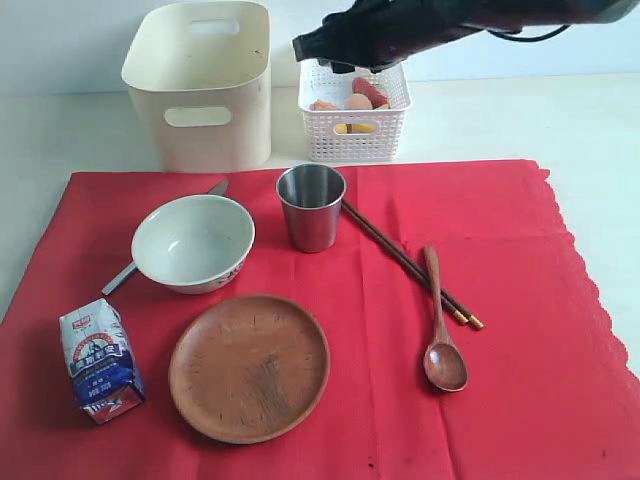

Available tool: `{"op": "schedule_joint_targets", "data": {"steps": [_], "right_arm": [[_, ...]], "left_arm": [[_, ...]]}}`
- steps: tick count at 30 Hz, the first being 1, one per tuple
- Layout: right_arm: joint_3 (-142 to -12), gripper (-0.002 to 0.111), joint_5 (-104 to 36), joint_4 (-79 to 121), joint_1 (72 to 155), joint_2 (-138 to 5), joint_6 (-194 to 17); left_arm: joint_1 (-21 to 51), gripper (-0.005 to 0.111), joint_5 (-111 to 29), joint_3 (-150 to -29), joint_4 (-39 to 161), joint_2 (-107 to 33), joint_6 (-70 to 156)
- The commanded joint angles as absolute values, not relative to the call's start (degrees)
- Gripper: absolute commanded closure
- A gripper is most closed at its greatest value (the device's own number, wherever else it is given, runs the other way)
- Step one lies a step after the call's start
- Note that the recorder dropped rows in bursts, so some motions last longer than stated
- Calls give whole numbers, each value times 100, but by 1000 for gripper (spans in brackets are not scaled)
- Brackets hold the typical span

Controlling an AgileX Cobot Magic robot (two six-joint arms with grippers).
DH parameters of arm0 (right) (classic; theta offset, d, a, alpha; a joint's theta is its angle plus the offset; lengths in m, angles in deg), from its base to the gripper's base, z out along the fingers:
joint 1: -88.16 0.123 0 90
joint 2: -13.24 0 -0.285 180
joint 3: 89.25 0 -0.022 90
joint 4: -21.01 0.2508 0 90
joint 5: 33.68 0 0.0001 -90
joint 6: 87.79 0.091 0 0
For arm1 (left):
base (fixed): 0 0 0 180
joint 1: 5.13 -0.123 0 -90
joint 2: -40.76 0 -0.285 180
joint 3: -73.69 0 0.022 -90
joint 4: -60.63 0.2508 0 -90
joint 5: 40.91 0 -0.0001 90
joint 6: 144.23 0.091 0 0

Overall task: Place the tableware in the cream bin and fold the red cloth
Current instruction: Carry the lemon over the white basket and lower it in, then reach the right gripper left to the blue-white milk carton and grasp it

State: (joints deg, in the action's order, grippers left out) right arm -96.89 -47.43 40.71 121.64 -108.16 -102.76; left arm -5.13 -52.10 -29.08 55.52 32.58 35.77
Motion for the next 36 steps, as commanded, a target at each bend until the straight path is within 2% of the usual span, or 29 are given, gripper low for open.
{"op": "schedule_joint_targets", "data": {"steps": [1,4,16,27,31,33,36], "right_arm": [[-9730,92,-5431,4026,12309,-10427,-10453],[-9730,108,-5592,4026,12669,-10264,-10498],[-9730,108,-6117,4014,14647,-10239,-11072],[-9730,108,-6352,3987,15409,-10676,-11073],[-9730,98,-6341,3966,15549,-10949,-10927],[-9730,89,-6316,3905,15583,-11061,-10807],[-9730,68,-6307,3673,15669,-11207,-10713]], "left_arm": [[-520,104,-5217,-2909,5506,3297,3577],[-520,104,-5217,-2909,5506,3297,3577],[-520,104,-5217,-2909,5506,3297,3577],[-520,104,-5217,-2909,5506,3297,3577],[-520,104,-5217,-2909,5506,3297,3577],[-520,104,-5217,-2909,5506,3297,3577],[-520,104,-5217,-2909,5506,3297,3577]]}}
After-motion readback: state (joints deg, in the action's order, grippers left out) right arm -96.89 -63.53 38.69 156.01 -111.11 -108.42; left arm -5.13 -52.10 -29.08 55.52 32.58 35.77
